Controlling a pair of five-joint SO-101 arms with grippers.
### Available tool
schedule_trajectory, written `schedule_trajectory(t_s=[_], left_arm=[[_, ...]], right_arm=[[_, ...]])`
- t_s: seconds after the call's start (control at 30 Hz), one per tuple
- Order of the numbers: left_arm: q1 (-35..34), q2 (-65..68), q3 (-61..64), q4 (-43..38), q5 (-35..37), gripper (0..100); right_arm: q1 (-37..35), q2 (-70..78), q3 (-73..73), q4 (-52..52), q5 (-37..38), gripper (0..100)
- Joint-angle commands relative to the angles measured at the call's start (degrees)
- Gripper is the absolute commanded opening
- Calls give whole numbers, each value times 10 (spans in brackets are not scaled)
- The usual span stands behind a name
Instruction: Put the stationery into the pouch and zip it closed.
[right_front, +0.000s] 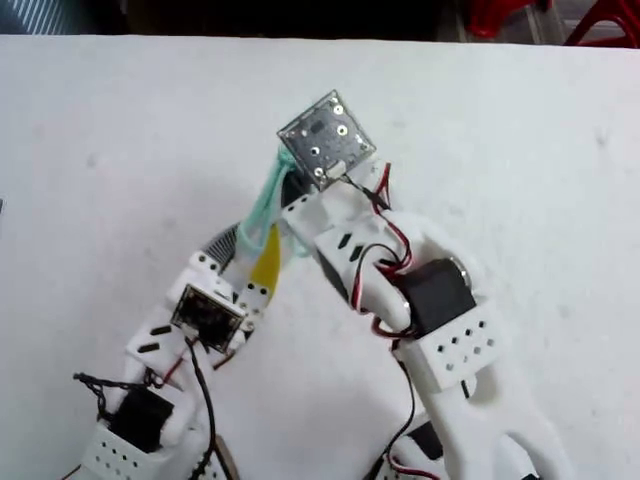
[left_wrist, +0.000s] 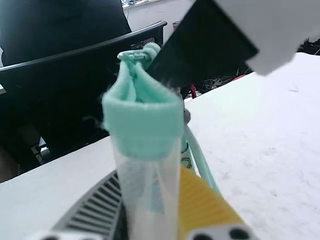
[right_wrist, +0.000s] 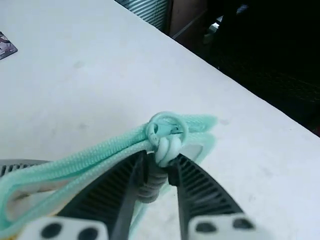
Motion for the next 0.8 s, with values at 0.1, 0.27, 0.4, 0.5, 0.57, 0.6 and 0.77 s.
schedule_trajectory(t_s=[0.1, 0.27, 0.4, 0.5, 0.57, 0.6, 0.77], left_arm=[[6, -7, -19, -5, -6, 42], [7, -7, -19, -5, -6, 42], [5, -7, -19, -5, -6, 42], [4, -7, -19, -5, -6, 42], [4, -7, -19, -5, -6, 42], [4, -7, -19, -5, -6, 42], [7, -7, -19, -5, -6, 42]], right_arm=[[-51, -94, -3, 30, 39, 18], [-131, -103, -2, 97, 103, 18], [-139, -86, -2, 115, 113, 18], [-114, -95, -13, 122, 115, 18], [-68, -121, -26, 118, 114, 18], [-41, -131, -31, 111, 113, 18], [26, -143, -11, 76, 10, 168]])
